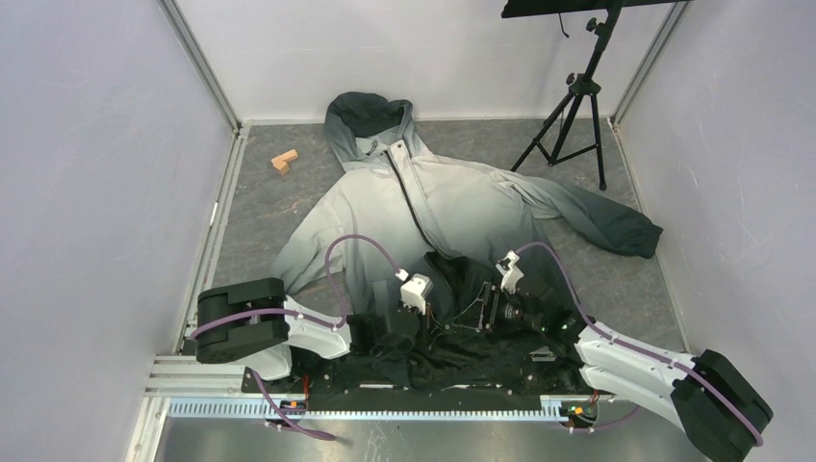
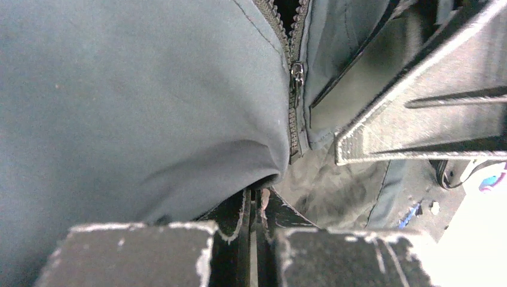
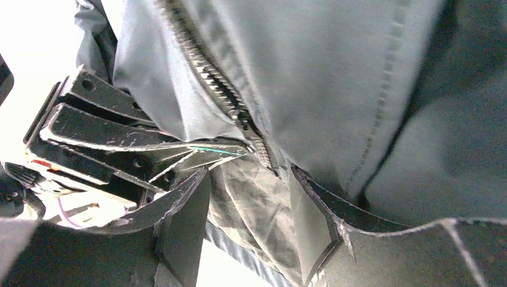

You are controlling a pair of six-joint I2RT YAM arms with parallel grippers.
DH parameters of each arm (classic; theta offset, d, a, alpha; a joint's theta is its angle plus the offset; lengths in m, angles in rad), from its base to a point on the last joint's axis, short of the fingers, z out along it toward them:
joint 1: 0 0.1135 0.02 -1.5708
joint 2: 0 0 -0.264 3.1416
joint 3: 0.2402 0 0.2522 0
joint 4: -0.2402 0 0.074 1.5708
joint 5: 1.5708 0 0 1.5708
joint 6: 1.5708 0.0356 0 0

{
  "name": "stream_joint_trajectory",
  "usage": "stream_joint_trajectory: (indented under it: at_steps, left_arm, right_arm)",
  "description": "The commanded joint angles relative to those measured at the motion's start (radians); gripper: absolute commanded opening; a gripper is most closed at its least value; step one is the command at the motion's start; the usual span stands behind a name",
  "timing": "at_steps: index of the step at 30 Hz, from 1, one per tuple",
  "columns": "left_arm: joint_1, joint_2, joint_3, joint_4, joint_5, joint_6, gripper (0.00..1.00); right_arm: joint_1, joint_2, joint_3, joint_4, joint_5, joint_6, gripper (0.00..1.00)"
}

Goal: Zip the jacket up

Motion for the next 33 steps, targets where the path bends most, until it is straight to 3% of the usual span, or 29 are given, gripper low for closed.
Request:
stream_joint_trajectory:
  at_steps: [1, 9, 19, 26, 33]
  left_arm:
    - [0.002, -0.002, -0.072, 0.122, 0.034, 0.012, 0.02]
    - [0.004, 0.021, -0.070, 0.172, 0.077, 0.038, 0.02]
    - [0.003, 0.017, -0.107, 0.261, 0.094, 0.051, 0.02]
    - [0.003, 0.025, -0.100, 0.266, 0.105, 0.059, 0.02]
    - [0.002, 0.024, -0.100, 0.265, 0.100, 0.058, 0.02]
  right_arm:
    - [-0.005, 0.035, -0.080, 0.266, 0.010, 0.213, 0.58]
    - [-0.008, 0.083, -0.035, 0.313, 0.049, 0.208, 0.61]
    - [-0.008, 0.124, 0.008, 0.221, 0.064, 0.106, 0.64]
    - [-0.005, 0.189, 0.024, 0.344, -0.015, 0.057, 0.64]
    - [-0.004, 0.179, 0.033, 0.357, -0.063, 0.043, 0.64]
